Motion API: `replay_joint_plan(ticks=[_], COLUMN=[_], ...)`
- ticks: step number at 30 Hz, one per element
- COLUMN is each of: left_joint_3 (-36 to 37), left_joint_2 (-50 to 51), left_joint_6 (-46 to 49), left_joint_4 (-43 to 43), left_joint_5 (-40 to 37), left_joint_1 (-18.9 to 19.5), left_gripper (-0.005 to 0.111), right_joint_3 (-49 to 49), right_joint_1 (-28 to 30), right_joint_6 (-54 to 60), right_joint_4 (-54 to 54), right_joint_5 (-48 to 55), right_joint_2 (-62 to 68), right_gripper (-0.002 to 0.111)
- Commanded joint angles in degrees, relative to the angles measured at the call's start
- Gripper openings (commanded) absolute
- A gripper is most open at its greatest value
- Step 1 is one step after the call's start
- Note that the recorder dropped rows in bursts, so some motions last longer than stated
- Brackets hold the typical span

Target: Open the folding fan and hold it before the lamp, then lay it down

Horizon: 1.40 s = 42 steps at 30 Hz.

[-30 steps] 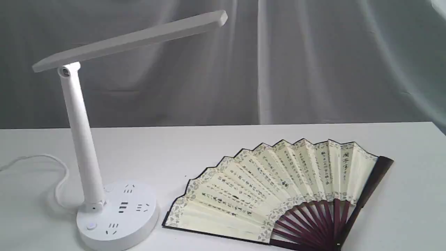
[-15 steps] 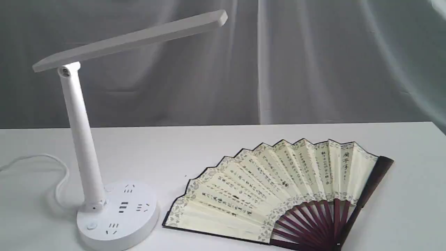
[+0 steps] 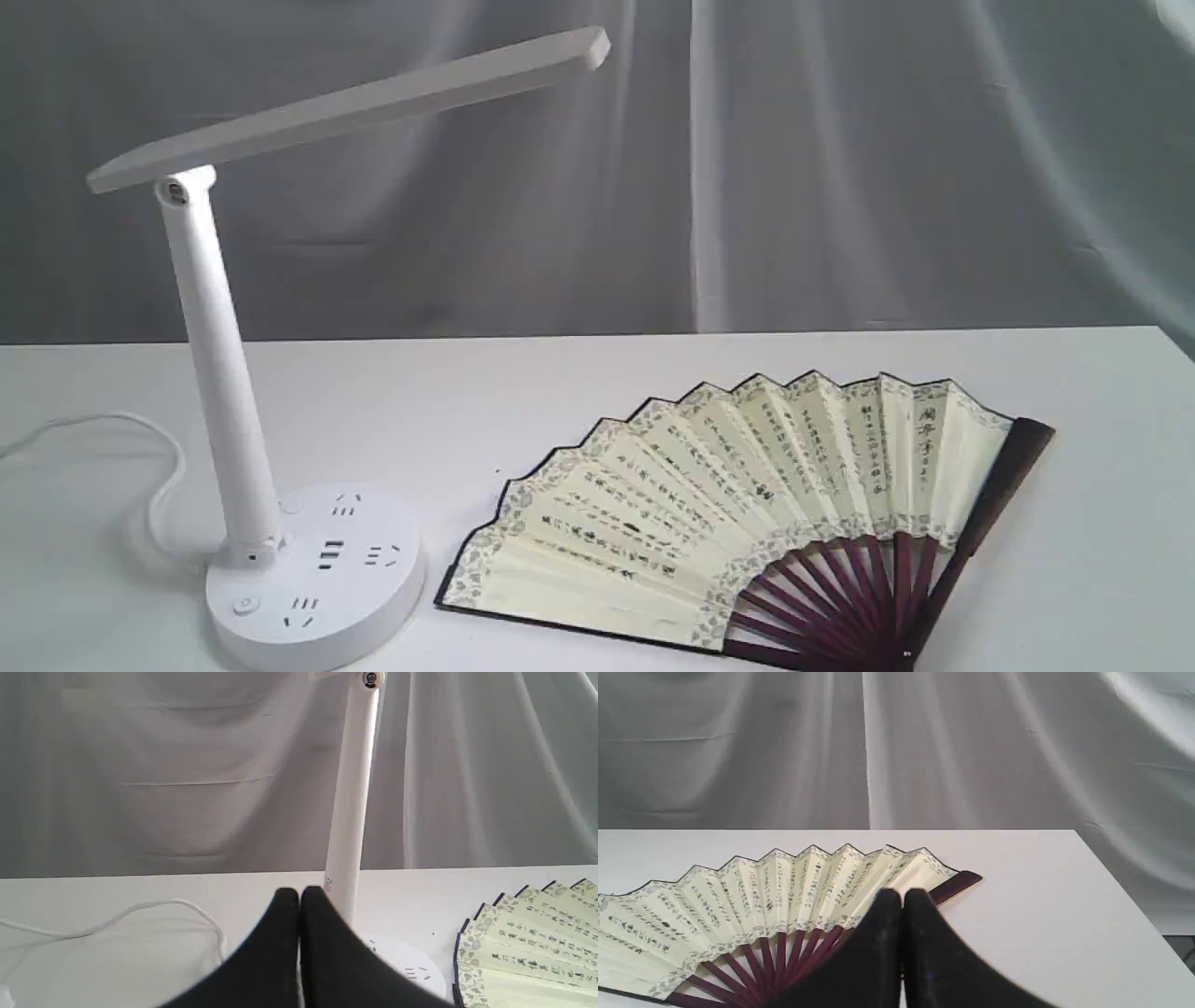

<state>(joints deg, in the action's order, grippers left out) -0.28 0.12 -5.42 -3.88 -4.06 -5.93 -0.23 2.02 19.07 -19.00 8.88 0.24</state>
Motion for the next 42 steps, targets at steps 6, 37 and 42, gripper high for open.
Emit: replay_joint_plan(ticks=[6,37,42], left_joint_3=[0.27,0.27,0.27], left_joint_2=[-0.12,-0.12,-0.12], left_joint_6=[-0.4,-0.39,-0.2], left_joint_4=[0.32,0.32,0.32], left_joint_5=[0.33,0.33,0.33], left_joint_1=[-0.3,-0.3,-0.3], left_gripper=[0.0,0.0,0.0], right_joint_3=[0.23,0.23,0.23], right_joint_1=[-0.24,-0.24,-0.24], right_joint_6=[0.3,-16.13,-16.13], right_joint_4=[1.02,21.25,21.33], right_joint_5=[-0.77,1.72,1.72], right_joint_2=[-0.24,-0.24,-0.24], right_gripper=[0.0,0.0,0.0])
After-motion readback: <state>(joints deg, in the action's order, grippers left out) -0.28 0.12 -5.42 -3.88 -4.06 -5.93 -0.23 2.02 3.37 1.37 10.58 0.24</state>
